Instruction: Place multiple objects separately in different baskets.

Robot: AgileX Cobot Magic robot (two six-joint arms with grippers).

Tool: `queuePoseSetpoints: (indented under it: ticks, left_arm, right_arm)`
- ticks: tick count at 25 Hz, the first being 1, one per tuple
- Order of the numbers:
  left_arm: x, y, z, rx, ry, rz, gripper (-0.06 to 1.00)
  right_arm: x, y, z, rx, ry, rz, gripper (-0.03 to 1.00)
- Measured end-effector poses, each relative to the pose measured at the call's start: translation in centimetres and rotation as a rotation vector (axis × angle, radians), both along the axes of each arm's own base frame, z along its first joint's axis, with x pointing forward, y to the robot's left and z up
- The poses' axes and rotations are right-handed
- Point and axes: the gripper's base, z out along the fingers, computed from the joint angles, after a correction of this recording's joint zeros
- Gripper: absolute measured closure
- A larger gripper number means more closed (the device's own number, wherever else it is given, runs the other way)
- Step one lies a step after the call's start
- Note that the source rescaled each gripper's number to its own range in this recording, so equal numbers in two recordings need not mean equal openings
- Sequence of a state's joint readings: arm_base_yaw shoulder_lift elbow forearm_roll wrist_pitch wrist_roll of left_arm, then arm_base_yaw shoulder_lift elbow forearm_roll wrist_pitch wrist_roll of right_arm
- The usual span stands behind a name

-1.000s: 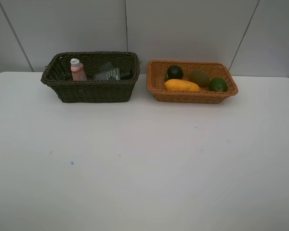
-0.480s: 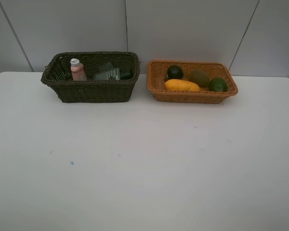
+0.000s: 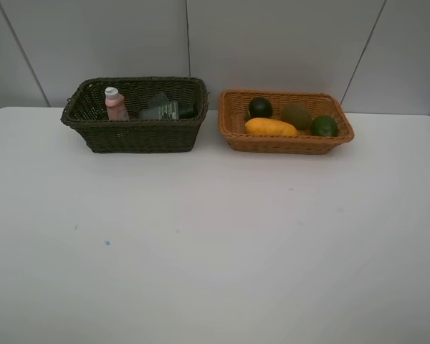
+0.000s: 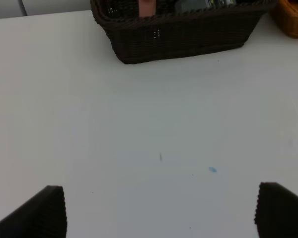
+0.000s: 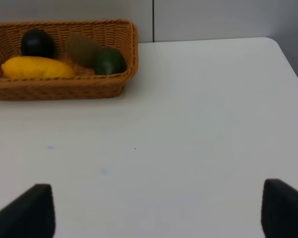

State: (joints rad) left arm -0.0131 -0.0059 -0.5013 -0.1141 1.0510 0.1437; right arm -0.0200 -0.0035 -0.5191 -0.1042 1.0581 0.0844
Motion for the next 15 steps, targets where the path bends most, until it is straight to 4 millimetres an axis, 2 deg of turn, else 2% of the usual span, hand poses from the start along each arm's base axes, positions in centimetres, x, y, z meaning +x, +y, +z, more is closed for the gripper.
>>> queuePoseSetpoints:
  ticks: [15]
  left_arm:
    - [0.0, 0.0, 0.0, 0.0, 0.0, 0.0, -0.05]
  right_arm:
    - [0.0, 0.0, 0.0, 0.0, 0.0, 0.0, -0.03]
